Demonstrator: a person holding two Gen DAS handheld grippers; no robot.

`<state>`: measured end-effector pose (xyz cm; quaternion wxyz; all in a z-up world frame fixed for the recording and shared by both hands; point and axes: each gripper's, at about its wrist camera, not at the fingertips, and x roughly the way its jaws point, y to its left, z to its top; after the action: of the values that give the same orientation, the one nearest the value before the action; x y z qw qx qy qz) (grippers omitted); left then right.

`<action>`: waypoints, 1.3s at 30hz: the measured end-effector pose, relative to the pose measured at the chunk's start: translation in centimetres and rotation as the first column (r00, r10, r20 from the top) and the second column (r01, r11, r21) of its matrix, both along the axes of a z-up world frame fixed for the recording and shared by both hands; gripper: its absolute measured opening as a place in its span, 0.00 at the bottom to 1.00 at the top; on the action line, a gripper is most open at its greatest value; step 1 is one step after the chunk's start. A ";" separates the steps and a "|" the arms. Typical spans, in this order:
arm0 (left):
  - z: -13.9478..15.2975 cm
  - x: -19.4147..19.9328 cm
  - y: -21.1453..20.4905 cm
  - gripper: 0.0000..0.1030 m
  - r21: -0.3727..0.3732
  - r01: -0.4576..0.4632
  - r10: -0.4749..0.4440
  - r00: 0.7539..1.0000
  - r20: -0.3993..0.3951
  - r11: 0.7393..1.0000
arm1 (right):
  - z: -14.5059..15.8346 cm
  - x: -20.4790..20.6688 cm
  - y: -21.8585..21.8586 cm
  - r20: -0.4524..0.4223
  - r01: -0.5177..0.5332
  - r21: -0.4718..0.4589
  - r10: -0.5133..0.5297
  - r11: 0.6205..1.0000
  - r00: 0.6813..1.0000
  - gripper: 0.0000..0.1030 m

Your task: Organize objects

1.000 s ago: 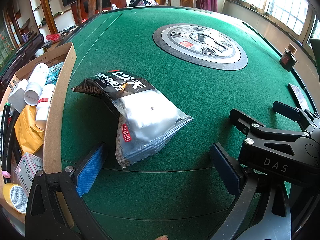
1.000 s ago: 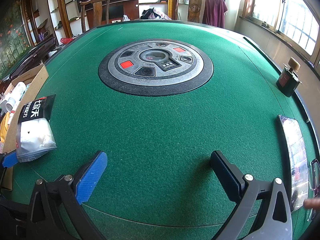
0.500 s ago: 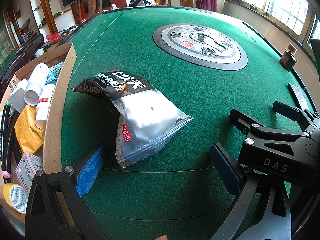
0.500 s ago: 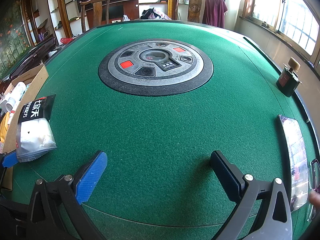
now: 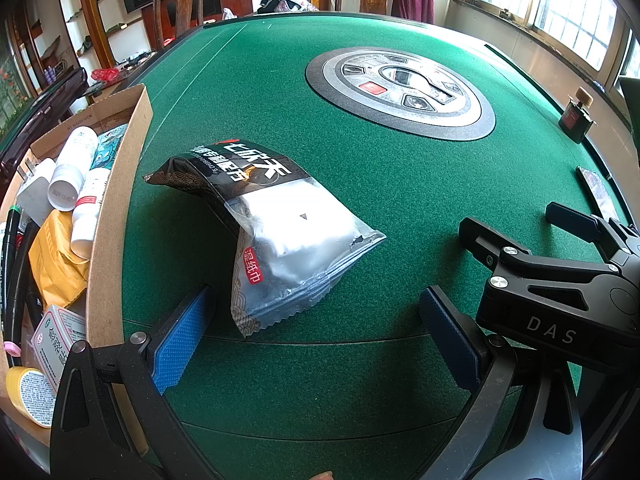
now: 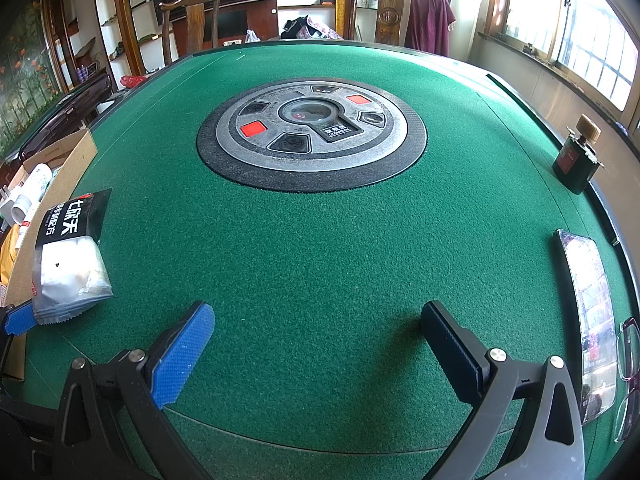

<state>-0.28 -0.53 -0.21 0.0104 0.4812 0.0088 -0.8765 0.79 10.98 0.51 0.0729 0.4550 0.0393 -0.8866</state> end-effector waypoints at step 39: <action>-0.1 0.1 0.0 1.00 0.000 0.021 -0.021 1.000 0.000 1.000 | 0.0 -0.2 0.7 0.019 -0.113 -0.033 0.114 0.993 0.993 1.00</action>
<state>-0.20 -0.51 -0.30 0.0010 0.4812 0.0037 -0.8766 0.55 11.73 0.49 0.1309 0.4601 0.0500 -0.8767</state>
